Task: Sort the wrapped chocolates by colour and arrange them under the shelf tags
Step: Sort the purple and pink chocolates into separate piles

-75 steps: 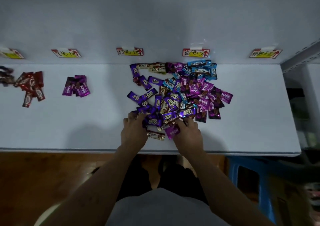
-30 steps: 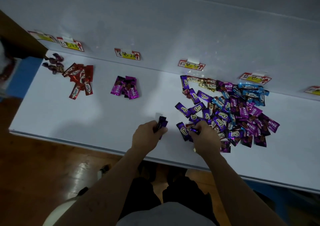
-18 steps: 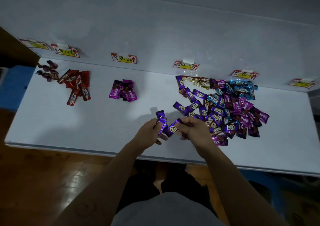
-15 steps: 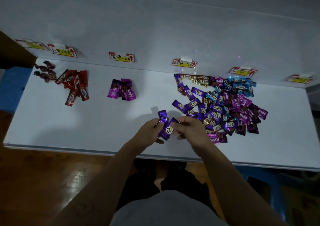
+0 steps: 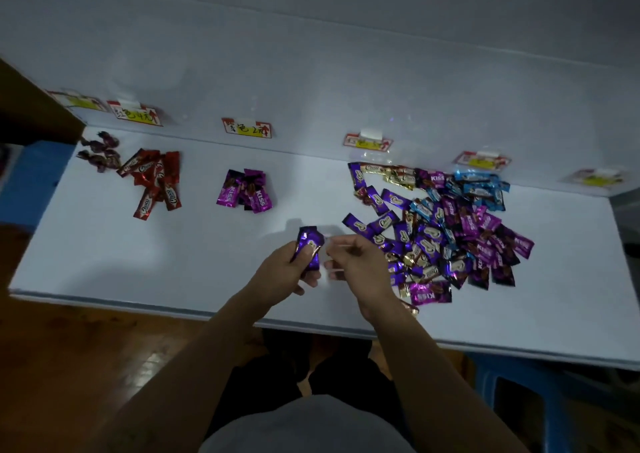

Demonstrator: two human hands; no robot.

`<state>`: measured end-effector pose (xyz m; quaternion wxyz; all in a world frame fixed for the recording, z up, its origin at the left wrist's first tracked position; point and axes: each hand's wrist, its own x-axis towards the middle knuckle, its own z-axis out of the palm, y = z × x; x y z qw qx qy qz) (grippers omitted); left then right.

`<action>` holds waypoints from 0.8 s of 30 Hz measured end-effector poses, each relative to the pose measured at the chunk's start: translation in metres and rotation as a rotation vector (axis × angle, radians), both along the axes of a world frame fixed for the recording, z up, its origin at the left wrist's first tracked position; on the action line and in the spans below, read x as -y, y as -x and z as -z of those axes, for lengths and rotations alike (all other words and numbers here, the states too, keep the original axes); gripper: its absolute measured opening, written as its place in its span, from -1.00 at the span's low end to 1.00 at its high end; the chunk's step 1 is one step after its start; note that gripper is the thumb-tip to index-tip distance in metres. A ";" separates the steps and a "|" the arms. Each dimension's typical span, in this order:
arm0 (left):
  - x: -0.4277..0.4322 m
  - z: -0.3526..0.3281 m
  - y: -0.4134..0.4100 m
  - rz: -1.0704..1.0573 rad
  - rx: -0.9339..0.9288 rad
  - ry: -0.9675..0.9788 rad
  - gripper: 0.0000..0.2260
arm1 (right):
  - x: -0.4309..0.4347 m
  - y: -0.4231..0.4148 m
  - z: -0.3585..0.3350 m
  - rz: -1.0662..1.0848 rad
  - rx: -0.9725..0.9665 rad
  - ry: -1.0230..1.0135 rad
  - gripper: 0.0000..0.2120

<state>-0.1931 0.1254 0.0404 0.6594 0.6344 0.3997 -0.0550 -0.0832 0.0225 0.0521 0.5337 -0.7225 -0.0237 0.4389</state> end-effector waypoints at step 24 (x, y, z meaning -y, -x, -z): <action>-0.128 0.017 0.080 -0.526 -0.142 -0.083 -0.78 | -0.210 0.038 0.073 -0.458 0.841 0.481 -0.37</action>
